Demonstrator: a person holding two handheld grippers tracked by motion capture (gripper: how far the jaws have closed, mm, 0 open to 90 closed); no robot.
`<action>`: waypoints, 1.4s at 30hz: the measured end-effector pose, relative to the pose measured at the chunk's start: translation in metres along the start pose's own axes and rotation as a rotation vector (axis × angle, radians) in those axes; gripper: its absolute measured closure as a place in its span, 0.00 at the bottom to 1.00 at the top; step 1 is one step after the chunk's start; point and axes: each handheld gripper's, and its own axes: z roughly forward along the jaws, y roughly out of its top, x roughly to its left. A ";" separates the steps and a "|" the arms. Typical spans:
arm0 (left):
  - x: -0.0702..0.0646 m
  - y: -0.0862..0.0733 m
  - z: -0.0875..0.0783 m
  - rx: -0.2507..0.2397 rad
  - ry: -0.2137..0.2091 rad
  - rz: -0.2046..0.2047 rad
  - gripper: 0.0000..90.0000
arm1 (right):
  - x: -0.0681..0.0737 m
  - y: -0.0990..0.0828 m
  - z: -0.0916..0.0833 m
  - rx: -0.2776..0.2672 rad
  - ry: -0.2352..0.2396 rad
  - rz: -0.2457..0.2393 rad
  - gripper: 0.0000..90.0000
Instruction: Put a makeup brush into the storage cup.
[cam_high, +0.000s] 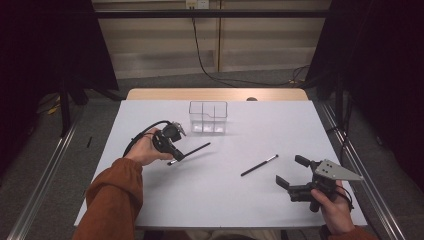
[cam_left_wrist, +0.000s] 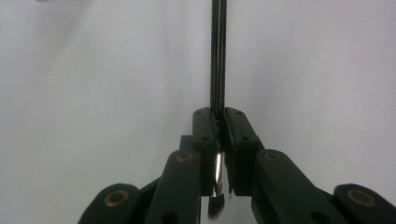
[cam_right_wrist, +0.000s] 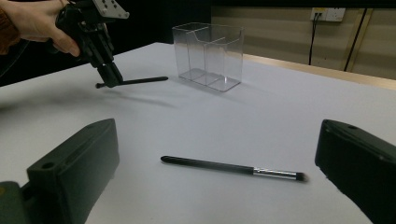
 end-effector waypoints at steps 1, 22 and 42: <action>-0.002 0.000 -0.002 -0.019 -0.001 -0.005 0.93 | 0.000 0.000 0.000 0.000 0.001 0.003 0.00; -0.016 -0.015 -0.028 -0.285 0.049 -0.073 0.93 | 0.000 0.000 0.001 -0.001 0.004 0.006 0.00; -0.026 -0.051 -0.050 -0.582 0.103 -0.122 0.93 | 0.000 0.001 -0.001 -0.015 0.011 0.008 0.00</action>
